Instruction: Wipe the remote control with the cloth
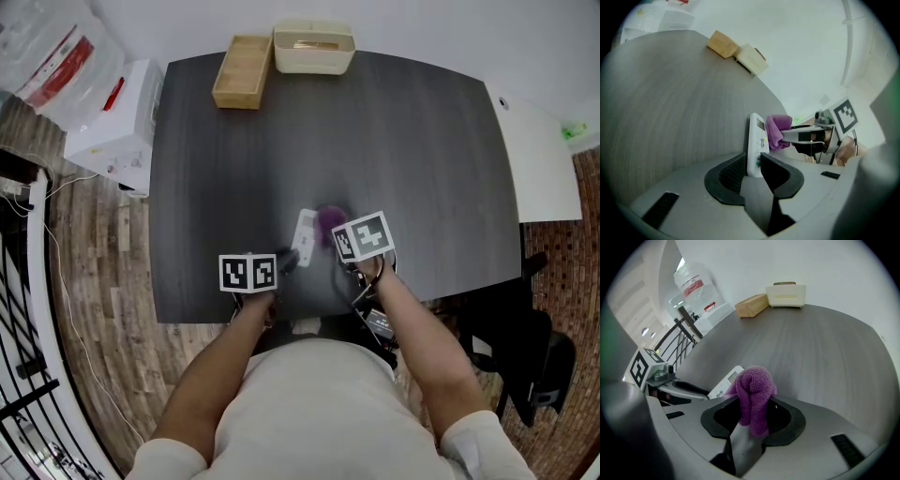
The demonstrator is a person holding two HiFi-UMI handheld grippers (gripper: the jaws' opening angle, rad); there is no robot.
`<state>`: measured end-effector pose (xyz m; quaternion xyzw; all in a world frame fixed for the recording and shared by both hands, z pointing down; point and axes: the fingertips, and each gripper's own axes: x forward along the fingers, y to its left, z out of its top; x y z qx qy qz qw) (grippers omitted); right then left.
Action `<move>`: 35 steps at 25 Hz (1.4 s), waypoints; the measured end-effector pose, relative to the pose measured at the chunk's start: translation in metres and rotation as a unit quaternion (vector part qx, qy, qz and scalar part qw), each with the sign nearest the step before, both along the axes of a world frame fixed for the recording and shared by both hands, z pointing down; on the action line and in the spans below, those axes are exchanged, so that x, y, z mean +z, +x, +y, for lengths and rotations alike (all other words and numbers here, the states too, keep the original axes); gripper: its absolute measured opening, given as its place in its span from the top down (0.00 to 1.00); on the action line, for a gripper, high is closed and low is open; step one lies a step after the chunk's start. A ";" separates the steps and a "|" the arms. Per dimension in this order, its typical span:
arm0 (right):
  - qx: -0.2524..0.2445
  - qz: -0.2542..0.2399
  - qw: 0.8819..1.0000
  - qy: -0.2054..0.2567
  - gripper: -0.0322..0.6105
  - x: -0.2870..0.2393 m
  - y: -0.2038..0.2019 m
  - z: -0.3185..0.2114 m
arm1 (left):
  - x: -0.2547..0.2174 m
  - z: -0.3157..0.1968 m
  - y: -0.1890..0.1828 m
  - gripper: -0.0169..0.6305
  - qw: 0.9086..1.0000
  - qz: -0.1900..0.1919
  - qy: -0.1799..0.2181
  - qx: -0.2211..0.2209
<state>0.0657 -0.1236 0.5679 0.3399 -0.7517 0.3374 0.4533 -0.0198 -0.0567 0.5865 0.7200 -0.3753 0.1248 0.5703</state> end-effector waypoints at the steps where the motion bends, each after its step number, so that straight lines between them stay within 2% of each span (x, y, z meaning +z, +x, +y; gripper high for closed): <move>1: 0.001 0.014 1.000 0.001 0.74 0.002 0.008 0.000 | 0.000 0.000 0.000 0.82 1.000 0.000 0.000 -0.001; 3: 0.007 0.034 0.999 0.003 0.74 0.005 0.022 0.002 | 0.000 0.000 0.000 0.82 1.000 0.001 0.000 -0.004; 6: 0.023 0.031 0.999 0.010 0.74 0.000 0.029 0.001 | -0.001 0.002 0.003 0.83 1.000 0.002 -0.002 -0.001; 12: 0.001 -0.001 0.999 0.041 0.74 -0.025 0.004 0.002 | -0.013 0.012 0.024 0.83 0.999 0.029 0.007 0.039; 17: -0.030 -0.029 0.998 0.038 0.74 -0.033 -0.015 0.014 | -0.031 0.013 0.010 0.83 0.996 0.056 0.030 0.055; 20: -0.046 -0.038 0.998 0.019 0.74 -0.033 -0.021 0.025 | -0.037 -0.006 -0.012 0.83 0.997 0.054 0.046 0.042; 23: -0.070 -0.044 0.997 0.002 0.74 -0.032 -0.032 0.035 | -0.040 -0.046 -0.031 0.83 0.997 0.025 0.067 0.038; 27: -0.110 -0.034 0.993 -0.023 0.74 -0.020 -0.051 0.052 | -0.031 -0.085 -0.022 0.83 0.991 -0.040 0.075 0.105; 31: -0.104 -0.029 0.994 -0.036 0.74 -0.009 -0.052 0.057 | -0.012 -0.095 0.006 0.83 0.970 -0.106 0.071 0.207; 33: -0.102 -0.030 0.994 -0.039 0.74 -0.009 -0.052 0.056 | -0.008 -0.097 0.018 0.83 0.959 -0.122 0.075 0.246; 35: -0.101 -0.031 0.994 -0.040 0.74 -0.009 -0.051 0.054 | -0.007 -0.099 0.026 0.83 0.952 -0.126 0.076 0.267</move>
